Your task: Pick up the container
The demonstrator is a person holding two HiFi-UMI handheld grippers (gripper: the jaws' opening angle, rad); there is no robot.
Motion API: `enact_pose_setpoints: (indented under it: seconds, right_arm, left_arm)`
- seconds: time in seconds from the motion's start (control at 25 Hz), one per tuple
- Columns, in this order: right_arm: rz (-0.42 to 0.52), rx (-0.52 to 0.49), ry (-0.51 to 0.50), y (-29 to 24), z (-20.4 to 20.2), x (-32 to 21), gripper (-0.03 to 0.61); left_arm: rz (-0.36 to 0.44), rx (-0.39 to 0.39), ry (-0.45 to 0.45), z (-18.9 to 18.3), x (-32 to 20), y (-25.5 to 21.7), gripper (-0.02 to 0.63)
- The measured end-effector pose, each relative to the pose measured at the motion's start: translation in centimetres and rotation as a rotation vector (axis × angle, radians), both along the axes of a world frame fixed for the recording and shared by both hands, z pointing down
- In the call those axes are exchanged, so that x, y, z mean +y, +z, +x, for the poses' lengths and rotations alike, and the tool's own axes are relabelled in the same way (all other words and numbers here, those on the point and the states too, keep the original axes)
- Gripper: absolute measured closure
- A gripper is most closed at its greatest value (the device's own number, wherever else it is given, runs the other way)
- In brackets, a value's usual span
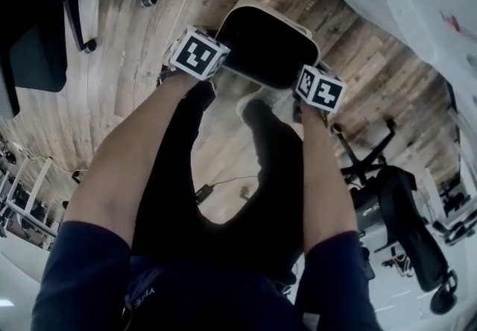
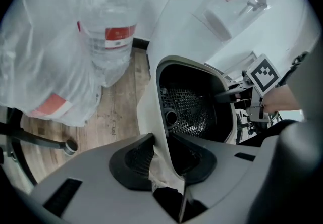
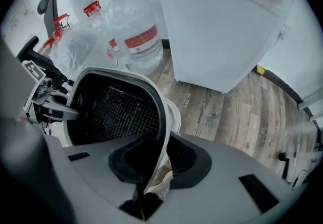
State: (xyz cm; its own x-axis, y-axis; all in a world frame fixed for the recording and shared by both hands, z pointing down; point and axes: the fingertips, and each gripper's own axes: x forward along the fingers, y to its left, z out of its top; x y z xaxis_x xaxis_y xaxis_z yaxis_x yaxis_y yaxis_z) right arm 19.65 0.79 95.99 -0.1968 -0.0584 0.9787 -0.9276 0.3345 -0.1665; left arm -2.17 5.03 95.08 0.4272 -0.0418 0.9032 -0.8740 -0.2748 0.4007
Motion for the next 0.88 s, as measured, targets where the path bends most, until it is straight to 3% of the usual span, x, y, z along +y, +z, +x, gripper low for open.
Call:
enact_pose_setpoints:
  seconds: [0.16,0.44,0.68,0.8,0.88]
  right_arm:
    - [0.037,0.000,-0.003,-8.5,-0.5,-1.1,0.494]
    - [0.105,-0.024,0.001,-24.7,-1.6,-2.1,0.502]
    - [0.126,-0.059,0.017,-34.8,-1.3,-0.6,0.503]
    - [0.160,-0.072,0.031,-39.1,-1.1,0.3,0.503]
    - [0.175,-0.083,0.049,-41.6,-1.0,1.0,0.505]
  left_arm:
    - [0.028,-0.051,0.019,-0.4,-0.4,-7.8,0.499]
    - [0.056,-0.084,-0.059,-1.5,-0.2,-23.4,0.508]
    - [0.018,-0.028,-0.119,-1.0,2.2,-33.9,0.506]
    - [0.088,-0.042,-0.085,-1.1,2.3,-38.2,0.503]
    - [0.093,-0.024,-0.093,-0.9,3.0,-40.6,0.503]
